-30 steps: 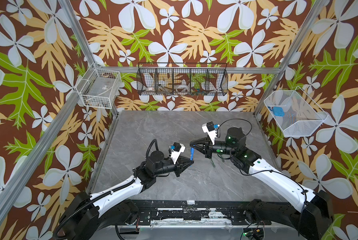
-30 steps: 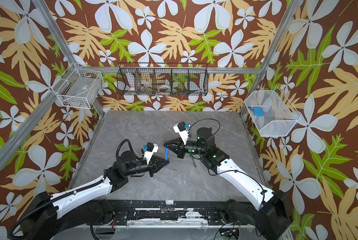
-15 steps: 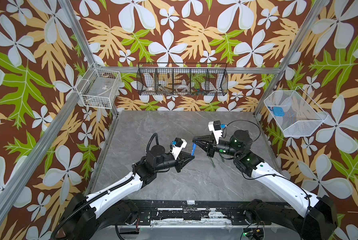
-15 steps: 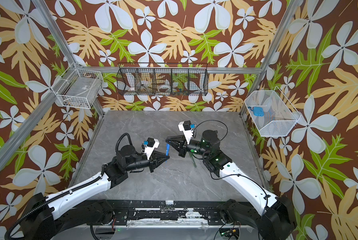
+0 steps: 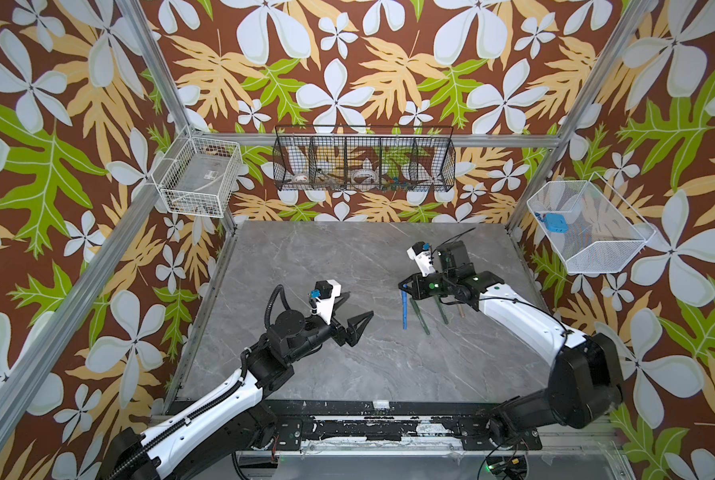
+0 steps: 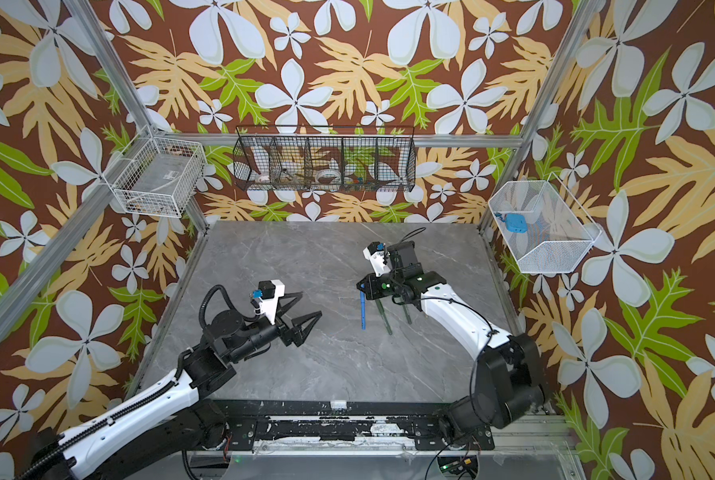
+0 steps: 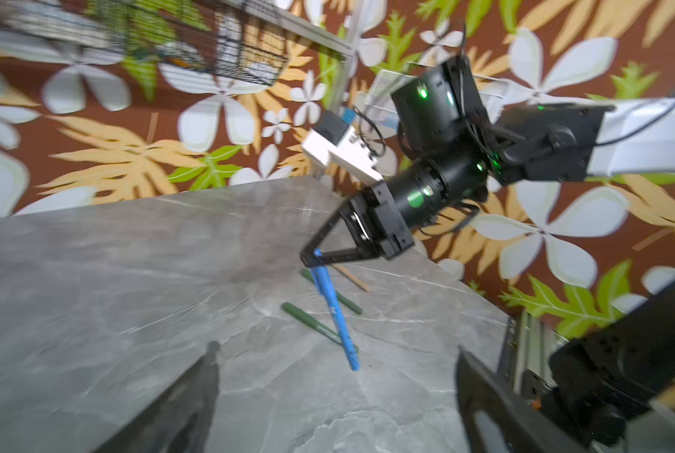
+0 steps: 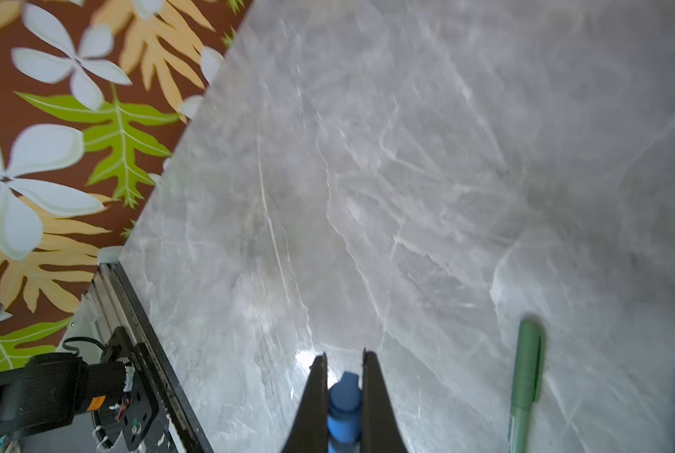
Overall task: Insert the pens into the pen caps
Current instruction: 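Lower the capped blue pen to the table and open both grippers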
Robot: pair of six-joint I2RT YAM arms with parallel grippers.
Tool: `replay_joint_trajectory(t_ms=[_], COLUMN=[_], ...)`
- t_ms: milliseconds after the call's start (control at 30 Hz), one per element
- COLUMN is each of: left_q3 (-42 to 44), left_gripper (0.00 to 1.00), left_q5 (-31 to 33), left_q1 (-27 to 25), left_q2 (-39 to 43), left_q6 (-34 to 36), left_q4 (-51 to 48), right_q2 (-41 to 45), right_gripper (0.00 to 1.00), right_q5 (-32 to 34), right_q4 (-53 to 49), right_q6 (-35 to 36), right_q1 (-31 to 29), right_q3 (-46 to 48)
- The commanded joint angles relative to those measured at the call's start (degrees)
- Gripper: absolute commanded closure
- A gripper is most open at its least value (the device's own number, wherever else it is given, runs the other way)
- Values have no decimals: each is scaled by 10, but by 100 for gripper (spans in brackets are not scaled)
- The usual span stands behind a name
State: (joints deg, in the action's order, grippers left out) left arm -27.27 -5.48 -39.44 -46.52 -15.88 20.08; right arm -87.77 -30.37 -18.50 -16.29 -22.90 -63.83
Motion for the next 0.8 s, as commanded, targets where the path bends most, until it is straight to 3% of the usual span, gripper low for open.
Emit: replay_joint_trajectory(t_ms=[0,133,400,567,767], left_q3=[14,33,42,54,59], left_gripper=[0,0,0,0,0], left_q5=[128,133,207,226,297], left_q1=[28,84,106,149,177], left_q2=[16,13,-5,-7,-17], left_q6=[-25,-51,-37,-51,-15], left_q4=[-60,-66,-60,-45,-25], right_q2=[-36,-86,-165,-193,-188], right_gripper=[100,100,99,85,57], right_q5=[-22,-17,-7,15,54], right_q4=[-9,-6,8,24,42], right_q6=[-8,-5,-5,-4,0], right_q1=[-2,-2,-2,-2,-1], right_q3=[9,7,-13,-19,-24])
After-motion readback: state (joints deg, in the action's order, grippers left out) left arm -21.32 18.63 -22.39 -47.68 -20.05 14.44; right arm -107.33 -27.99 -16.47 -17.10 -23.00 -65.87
